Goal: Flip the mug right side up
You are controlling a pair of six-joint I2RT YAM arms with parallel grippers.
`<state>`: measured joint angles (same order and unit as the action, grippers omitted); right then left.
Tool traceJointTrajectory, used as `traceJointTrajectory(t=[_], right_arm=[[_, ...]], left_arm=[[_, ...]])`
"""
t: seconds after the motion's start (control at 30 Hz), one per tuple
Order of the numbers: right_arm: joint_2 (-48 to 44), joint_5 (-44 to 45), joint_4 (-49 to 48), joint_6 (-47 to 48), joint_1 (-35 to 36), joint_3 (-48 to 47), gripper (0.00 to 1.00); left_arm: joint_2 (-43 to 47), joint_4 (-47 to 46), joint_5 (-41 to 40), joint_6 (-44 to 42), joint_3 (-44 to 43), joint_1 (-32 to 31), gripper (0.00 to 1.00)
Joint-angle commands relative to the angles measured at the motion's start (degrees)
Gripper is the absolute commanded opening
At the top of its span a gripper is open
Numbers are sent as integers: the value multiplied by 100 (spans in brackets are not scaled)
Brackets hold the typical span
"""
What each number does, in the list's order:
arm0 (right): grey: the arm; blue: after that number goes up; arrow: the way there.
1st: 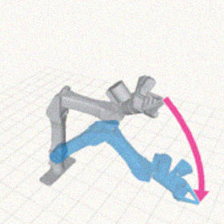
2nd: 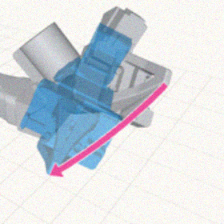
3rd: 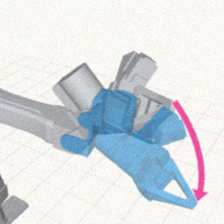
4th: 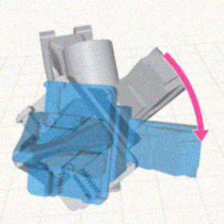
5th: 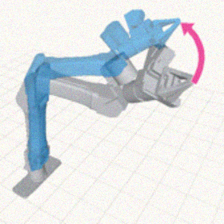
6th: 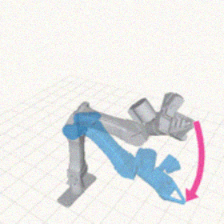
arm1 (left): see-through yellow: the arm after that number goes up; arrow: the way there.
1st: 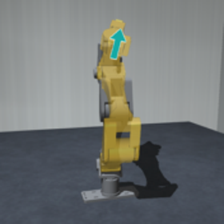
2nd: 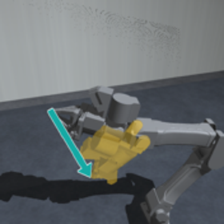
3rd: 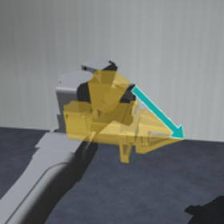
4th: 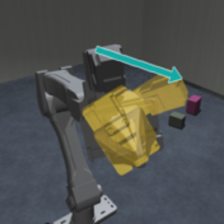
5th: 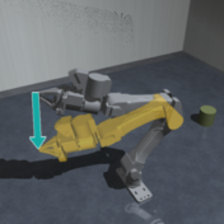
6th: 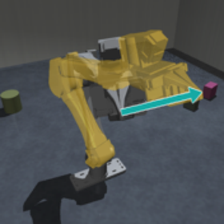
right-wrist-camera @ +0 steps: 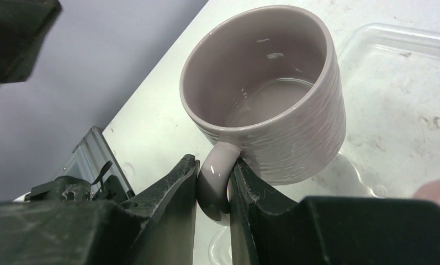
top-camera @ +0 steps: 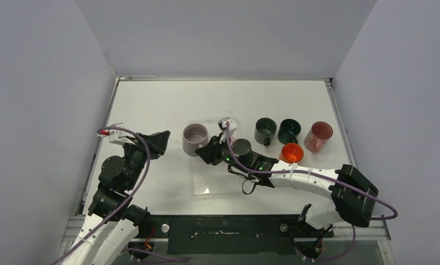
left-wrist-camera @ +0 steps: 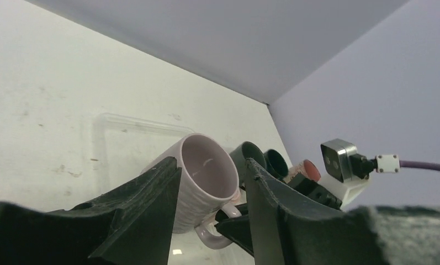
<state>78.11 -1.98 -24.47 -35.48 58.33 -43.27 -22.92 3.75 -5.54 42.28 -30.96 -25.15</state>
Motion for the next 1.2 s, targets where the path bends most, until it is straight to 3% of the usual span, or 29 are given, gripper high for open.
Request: traceJointTrajectory(t=[0.0,0.1,0.27,0.6,0.83,0.97,1.0,1.1,1.17], right_arm=[[462,-115,-806,459,232,-848,5],[1063,-51,-827,698,515,-1268,5],[2093,142,-874,1021,963,-1922,5],[3050,180,-1034,1265,1209,-2404,5],[3390,-72,-946,1424,1292,-2310,6],[3267,63,-893,1444,1371,-2096,28],[3189,144,-904,1429,1374,-2013,40],[2953,180,-683,1378,1379,-1968,62],[2798,180,-507,1369,1378,-1998,70]], left_arm=[[-168,1535,-1351,-217,-1237,27,47],[-338,2436,-2023,-326,-2008,23,51],[-519,3216,-2320,-459,-2829,33,54],[-521,3598,-2199,-615,-3122,27,57],[-630,3583,-2089,-778,-3197,27,67],[-816,3622,-1906,-823,-3262,25,70],[-838,3539,-1831,-862,-3225,27,71],[-777,3157,-1557,-1130,-3034,27,75],[-702,2918,-1553,-1208,-2862,27,77]])
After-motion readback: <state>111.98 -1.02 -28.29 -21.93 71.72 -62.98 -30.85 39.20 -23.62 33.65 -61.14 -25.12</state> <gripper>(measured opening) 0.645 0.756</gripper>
